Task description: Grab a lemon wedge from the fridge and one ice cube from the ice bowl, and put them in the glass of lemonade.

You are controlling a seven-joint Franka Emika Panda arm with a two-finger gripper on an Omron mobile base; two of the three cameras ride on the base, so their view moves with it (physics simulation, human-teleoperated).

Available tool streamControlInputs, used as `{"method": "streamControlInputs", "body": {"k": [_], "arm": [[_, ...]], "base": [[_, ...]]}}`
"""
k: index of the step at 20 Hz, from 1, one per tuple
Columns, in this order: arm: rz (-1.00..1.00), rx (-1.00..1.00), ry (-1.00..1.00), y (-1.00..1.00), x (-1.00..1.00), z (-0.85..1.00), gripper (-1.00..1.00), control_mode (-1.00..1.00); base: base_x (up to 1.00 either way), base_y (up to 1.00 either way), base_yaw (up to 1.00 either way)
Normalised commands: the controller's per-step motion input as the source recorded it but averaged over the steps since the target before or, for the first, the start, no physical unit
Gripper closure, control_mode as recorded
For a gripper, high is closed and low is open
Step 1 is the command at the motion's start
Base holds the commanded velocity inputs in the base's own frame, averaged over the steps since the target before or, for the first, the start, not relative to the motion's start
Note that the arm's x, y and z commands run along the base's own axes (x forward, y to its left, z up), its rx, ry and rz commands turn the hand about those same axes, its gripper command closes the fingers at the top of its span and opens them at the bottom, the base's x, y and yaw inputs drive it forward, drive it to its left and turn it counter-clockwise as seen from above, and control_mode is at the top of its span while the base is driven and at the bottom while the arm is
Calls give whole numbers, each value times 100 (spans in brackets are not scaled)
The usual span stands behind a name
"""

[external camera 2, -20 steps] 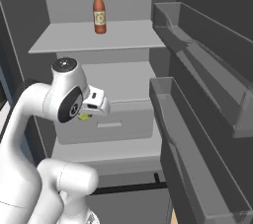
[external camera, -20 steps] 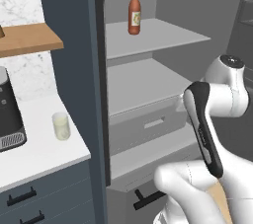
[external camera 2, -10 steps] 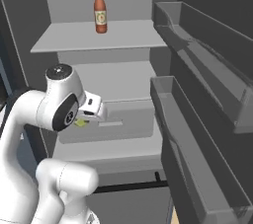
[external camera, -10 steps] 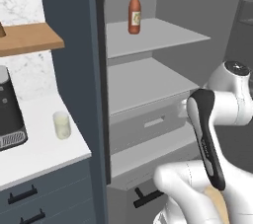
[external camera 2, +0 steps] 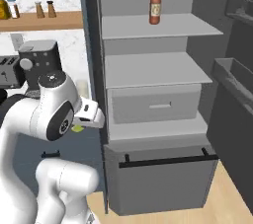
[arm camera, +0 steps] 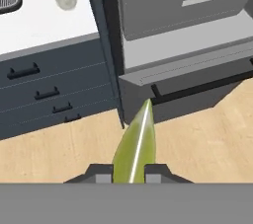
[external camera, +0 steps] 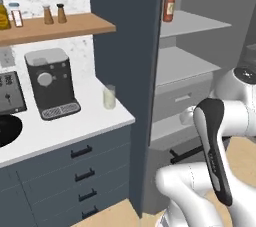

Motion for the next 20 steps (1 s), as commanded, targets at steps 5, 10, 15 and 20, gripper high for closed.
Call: {"method": "streamControlInputs", "body": {"k": [5, 10, 15, 20], "arm": [[0, 0, 0, 0, 0, 0, 100, 100], [0, 0, 0, 0, 0, 0, 100, 100], [0, 0, 0, 0, 0, 0, 100, 100], [0, 0, 0, 0, 0, 0, 100, 100]], "base": [[2, 100, -13], [35, 68, -23], [77, 8, -4], [70, 16, -4]]}}
